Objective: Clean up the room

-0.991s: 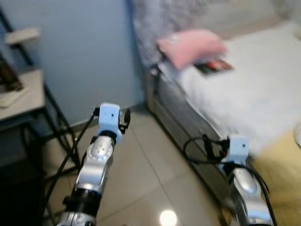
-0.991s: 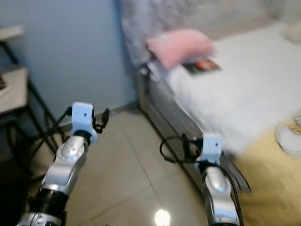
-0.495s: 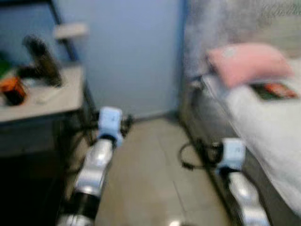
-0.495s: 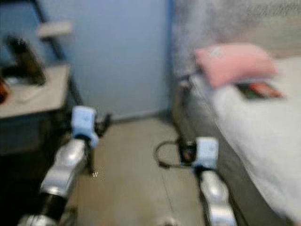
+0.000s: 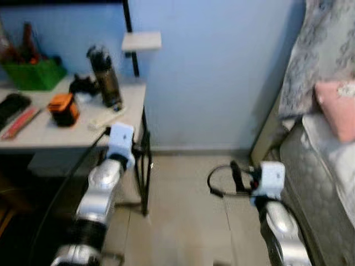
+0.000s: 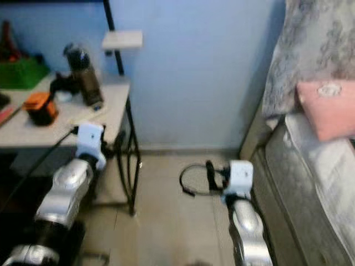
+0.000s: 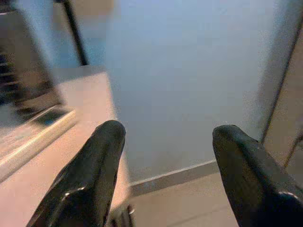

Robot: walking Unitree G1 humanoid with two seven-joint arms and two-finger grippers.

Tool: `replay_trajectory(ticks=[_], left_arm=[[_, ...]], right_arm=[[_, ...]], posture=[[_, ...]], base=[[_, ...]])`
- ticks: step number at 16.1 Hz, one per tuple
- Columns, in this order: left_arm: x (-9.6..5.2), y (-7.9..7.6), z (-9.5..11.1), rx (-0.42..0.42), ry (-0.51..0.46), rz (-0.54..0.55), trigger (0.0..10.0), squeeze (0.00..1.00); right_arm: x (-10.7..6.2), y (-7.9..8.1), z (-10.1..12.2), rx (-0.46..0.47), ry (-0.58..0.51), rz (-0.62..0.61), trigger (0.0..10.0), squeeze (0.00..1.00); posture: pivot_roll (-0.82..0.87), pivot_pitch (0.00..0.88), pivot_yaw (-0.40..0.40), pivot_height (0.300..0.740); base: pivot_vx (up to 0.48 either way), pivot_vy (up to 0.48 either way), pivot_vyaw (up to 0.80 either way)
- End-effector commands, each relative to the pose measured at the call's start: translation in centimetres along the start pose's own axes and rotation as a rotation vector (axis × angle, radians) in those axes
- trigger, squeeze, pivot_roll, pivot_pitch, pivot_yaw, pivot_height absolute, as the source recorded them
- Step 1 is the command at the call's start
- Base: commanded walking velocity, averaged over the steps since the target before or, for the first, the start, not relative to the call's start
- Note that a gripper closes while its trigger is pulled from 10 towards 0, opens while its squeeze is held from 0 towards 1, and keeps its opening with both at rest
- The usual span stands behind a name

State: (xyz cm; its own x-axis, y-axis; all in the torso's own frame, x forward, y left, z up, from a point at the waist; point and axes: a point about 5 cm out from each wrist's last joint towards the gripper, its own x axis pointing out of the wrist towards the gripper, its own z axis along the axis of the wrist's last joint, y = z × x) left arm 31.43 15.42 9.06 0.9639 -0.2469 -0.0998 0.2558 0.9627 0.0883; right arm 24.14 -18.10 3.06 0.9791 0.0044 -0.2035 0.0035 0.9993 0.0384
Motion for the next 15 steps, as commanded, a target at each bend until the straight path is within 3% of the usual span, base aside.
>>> replay_trajectory(ticks=[1,2,3,5,8,9,15], left_arm=[[-0.7,-0.5,0.3,-0.031,-0.020,-0.033,10.0,0.00],[-3.0,-1.3,0.2,-0.061,-0.035,-0.066,10.0,0.00],[-4.1,-1.5,0.2,-0.077,-0.035,-0.050,10.0,0.00],[-4.5,-2.1,0.2,-0.086,-0.040,-0.041,10.0,0.00],[-4.3,-2.1,0.4,-0.001,-0.022,0.013,10.0,0.00],[-4.3,-1.3,0.7,-0.022,-0.015,0.044,10.0,0.00],[-5.3,-1.8,0.1,-0.009,0.021,0.053,10.0,0.00]], right_arm=[[-1.0,-0.5,0.6,-0.020,-0.042,-0.007,10.0,0.37],[-3.3,-0.9,0.3,-0.045,-0.047,0.022,10.0,0.38],[-4.0,-1.0,-0.2,-0.045,-0.027,0.023,10.0,0.39],[-3.9,-1.4,-0.5,-0.057,-0.006,0.034,10.0,0.38],[-2.1,-1.9,0.4,-0.043,-0.012,0.012,10.0,0.46],[-1.9,-1.9,0.2,-0.046,0.006,-0.004,10.0,0.33],[-2.5,-2.2,-1.0,-0.068,0.039,-0.010,10.0,0.27]], posture=[[0.05,0.000,0.030,0.740],[0.06,0.000,0.026,0.740],[0.06,0.000,0.024,0.740],[0.10,0.000,-0.007,0.740],[0.12,0.000,-0.019,0.740],[0.14,0.000,-0.023,0.740],[0.14,0.000,-0.021,0.740]], base=[[0.480,0.000,0.00],[0.480,0.000,0.00],[0.480,0.000,0.00],[0.480,0.000,0.00],[0.160,0.000,0.53],[0.000,0.000,0.00],[0.000,0.000,0.00]])
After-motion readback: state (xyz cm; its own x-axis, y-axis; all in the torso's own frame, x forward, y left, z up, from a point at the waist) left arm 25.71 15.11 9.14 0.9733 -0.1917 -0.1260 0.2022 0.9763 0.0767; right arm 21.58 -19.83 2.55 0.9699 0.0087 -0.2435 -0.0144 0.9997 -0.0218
